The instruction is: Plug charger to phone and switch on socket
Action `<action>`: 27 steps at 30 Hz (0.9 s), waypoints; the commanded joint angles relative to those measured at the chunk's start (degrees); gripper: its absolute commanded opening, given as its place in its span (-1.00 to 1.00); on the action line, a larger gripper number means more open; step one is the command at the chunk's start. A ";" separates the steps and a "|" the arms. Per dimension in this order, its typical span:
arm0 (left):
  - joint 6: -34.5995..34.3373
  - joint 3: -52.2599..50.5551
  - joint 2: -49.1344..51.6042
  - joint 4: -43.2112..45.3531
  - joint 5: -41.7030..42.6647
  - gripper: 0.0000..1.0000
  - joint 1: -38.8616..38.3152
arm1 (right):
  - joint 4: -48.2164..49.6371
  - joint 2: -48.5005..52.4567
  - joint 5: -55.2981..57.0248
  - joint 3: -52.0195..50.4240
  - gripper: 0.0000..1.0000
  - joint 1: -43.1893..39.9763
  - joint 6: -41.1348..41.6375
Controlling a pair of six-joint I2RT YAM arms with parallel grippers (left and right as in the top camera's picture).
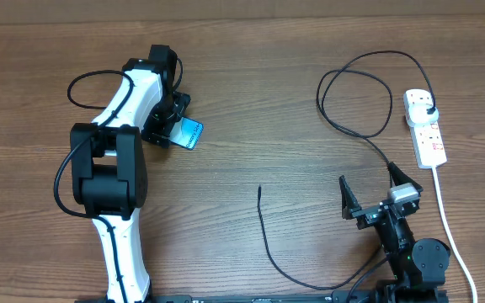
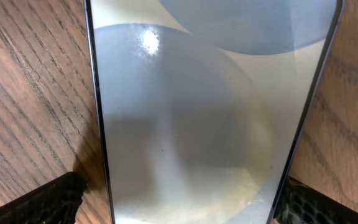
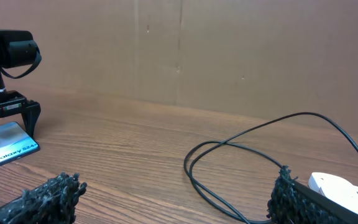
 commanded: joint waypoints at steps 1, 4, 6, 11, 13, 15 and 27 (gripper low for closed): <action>0.07 -3.34 4.72 -1.38 -5.57 0.99 0.39 | 0.37 -0.52 0.15 -0.61 1.00 0.31 -0.07; 0.07 -3.34 4.72 -1.40 -5.55 0.98 0.39 | 0.37 -0.52 0.15 -0.61 1.00 0.31 -0.07; 0.07 -3.34 4.72 -1.38 -5.55 0.97 0.39 | 0.37 -0.52 0.15 -0.61 1.00 0.31 -0.07; 0.07 -3.34 4.72 -1.38 -5.55 0.94 0.39 | 0.37 -0.52 0.15 -0.61 1.00 0.31 -0.07; 0.07 -3.34 4.72 -1.38 -5.55 0.90 0.39 | 0.37 -0.52 0.15 -0.61 1.00 0.31 -0.07; 0.07 -3.34 4.72 -1.36 -5.55 0.89 0.39 | 0.37 -0.52 0.15 -0.61 1.00 0.31 -0.07; 0.07 -3.34 4.72 -1.36 -5.57 0.86 0.39 | 0.37 -0.52 0.15 -0.61 1.00 0.31 -0.07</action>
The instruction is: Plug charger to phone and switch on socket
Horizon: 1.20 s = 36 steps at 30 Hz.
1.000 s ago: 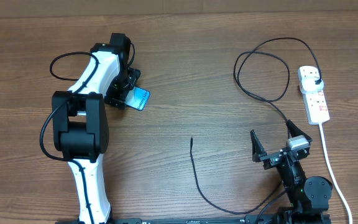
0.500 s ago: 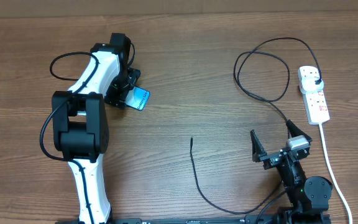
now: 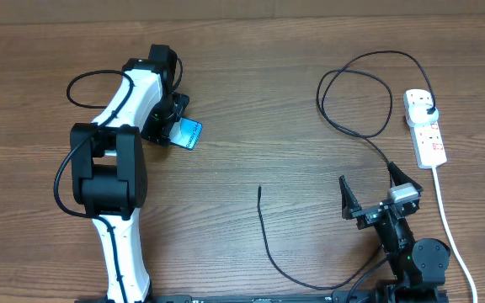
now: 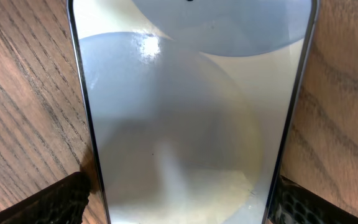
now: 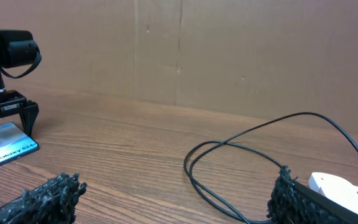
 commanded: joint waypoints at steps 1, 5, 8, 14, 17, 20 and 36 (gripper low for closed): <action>0.07 -3.34 4.72 -1.51 -4.68 0.86 0.37 | 0.39 -0.52 0.15 -0.61 1.00 0.31 -0.04; 0.07 -3.34 4.72 -1.53 -4.68 0.85 0.37 | 0.39 -0.52 0.15 -0.61 1.00 0.31 -0.07; 0.07 -3.34 4.72 -1.51 -4.68 0.85 0.37 | 0.39 -0.52 0.15 -0.61 1.00 0.31 -0.07; 0.07 -3.34 4.72 -1.51 -4.68 0.84 0.37 | 0.39 -0.52 0.15 -0.61 1.00 0.31 -0.07; 0.07 -3.34 4.72 -1.51 -4.70 0.84 0.37 | 0.39 -0.52 0.15 -0.61 1.00 0.31 -0.04; 0.07 -3.34 4.72 -1.38 -4.70 0.82 0.37 | 0.39 -0.52 0.15 -0.61 1.00 0.31 -0.07; 0.11 -3.34 4.72 -1.05 -4.66 0.70 0.37 | 0.39 -0.52 0.15 -0.61 1.00 0.31 -0.07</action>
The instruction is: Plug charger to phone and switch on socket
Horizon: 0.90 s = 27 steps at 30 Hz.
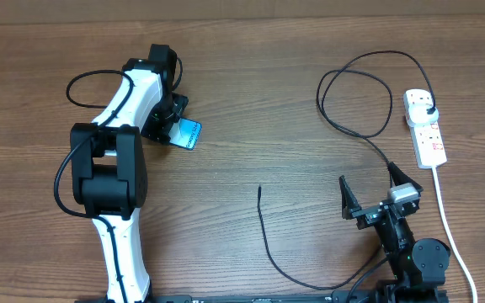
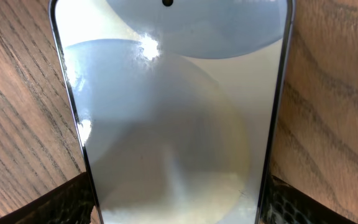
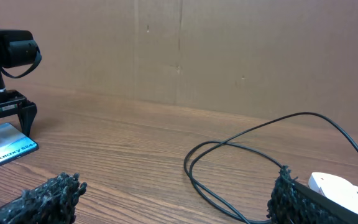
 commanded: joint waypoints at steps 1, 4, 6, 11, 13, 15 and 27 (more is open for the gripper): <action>0.13 -3.34 4.72 -1.44 -4.02 0.70 0.37 | 0.39 -0.52 0.15 -0.61 1.00 0.31 -0.04; 0.13 -3.34 4.72 -1.42 -4.04 0.69 0.37 | 0.39 -0.52 0.15 -0.61 0.99 0.31 -0.04; 0.13 -3.34 4.72 -1.42 -4.04 0.68 0.37 | 0.39 -0.52 0.15 -0.61 1.00 0.31 -0.04; 0.13 -3.34 4.72 -1.25 -4.04 0.43 0.37 | 0.39 -0.52 0.15 -0.61 1.00 0.31 -0.07; 0.11 -3.34 4.72 -1.22 -4.02 0.31 0.37 | 0.39 -0.52 0.15 -0.61 1.00 0.31 -0.07; 0.11 -3.34 4.72 -1.22 -4.04 0.25 0.37 | 0.39 -0.52 0.15 -0.61 1.00 0.31 -0.07; 0.11 -3.34 4.72 -0.79 -4.02 -0.37 0.37 | 0.39 -0.52 0.15 -0.61 1.00 0.31 -0.07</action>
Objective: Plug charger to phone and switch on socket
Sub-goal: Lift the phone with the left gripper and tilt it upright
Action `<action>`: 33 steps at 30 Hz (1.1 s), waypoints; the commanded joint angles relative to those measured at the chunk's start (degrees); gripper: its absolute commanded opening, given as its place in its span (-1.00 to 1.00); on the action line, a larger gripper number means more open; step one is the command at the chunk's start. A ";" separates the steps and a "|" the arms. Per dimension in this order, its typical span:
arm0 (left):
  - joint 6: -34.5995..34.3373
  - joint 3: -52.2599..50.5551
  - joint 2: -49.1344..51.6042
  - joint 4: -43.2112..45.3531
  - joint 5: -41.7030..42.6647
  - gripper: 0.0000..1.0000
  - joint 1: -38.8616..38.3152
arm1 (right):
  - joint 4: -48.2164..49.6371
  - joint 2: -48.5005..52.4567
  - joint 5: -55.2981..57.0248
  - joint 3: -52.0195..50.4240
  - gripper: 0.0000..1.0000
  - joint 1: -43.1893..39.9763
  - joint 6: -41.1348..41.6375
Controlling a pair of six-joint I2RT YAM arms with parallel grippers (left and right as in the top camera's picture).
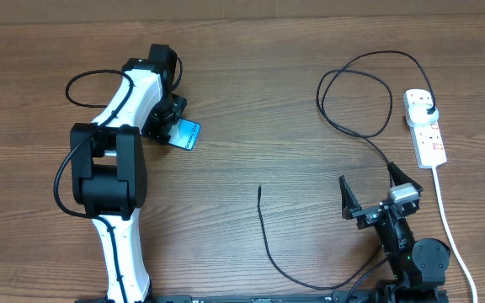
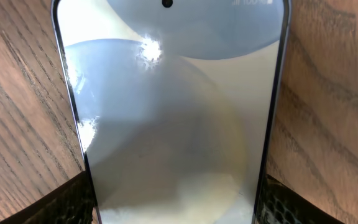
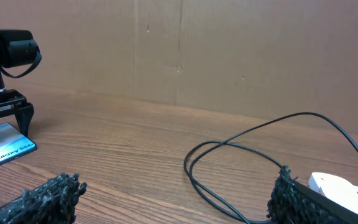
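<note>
The phone [image 1: 187,135] lies screen-up on the wooden table, far left of centre, and fills the left wrist view [image 2: 173,112]; its label shows in the right wrist view [image 3: 6,149]. My left gripper [image 1: 169,126] is shut on it, one finger [image 2: 67,199] pressed against each long edge. The black charger cable's free end [image 1: 259,188] lies mid-table, and the cable loops [image 3: 241,149] back to the white socket strip [image 1: 425,135] at the right. Near the front right, my right gripper [image 1: 370,190] stands open with nothing between its fingers.
The strip's white cord [image 1: 449,227] runs down the right side toward the front edge. A black loop of the left arm's own cable [image 1: 82,84] lies at the far left. A brown wall stands behind the table [image 3: 179,50].
The phone and my left gripper have shifted slightly to the left together. The right arm, the cable and the socket strip have not moved.
My left gripper's fingers first stood wide on both sides of the phone. They were then closer in, and afterwards against its edges. Now the phone has moved a little left with the gripper. The right arm has stayed still and open.
</note>
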 commanded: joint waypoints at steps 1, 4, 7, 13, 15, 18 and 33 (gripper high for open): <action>0.11 -3.34 4.72 -0.79 -3.37 -0.49 0.37 | 0.42 -0.52 0.15 -0.61 1.00 0.31 -0.04; 0.11 -3.34 4.72 -0.61 -3.34 -0.92 0.37 | 0.42 -0.52 0.15 -0.61 1.00 0.31 -0.04; 0.13 -3.34 4.70 -0.63 -2.91 -0.92 0.37 | 0.42 -0.52 0.15 -0.61 1.00 0.31 -0.04; 2.71 -2.03 4.66 -0.68 -2.25 -0.91 0.37 | 0.42 -0.52 0.15 -0.61 1.00 0.31 -0.02; 3.32 -0.90 4.57 -1.05 -2.25 -0.92 0.37 | 0.42 -0.52 0.15 -0.61 1.00 0.31 -0.02; 3.65 2.64 4.46 -3.54 -2.23 -0.91 0.37 | 0.42 -0.52 0.15 -0.61 1.00 0.31 -0.02; 8.28 20.46 4.37 -13.66 -0.68 -0.92 0.37 | 0.42 -0.52 0.15 -0.61 1.00 0.31 -0.04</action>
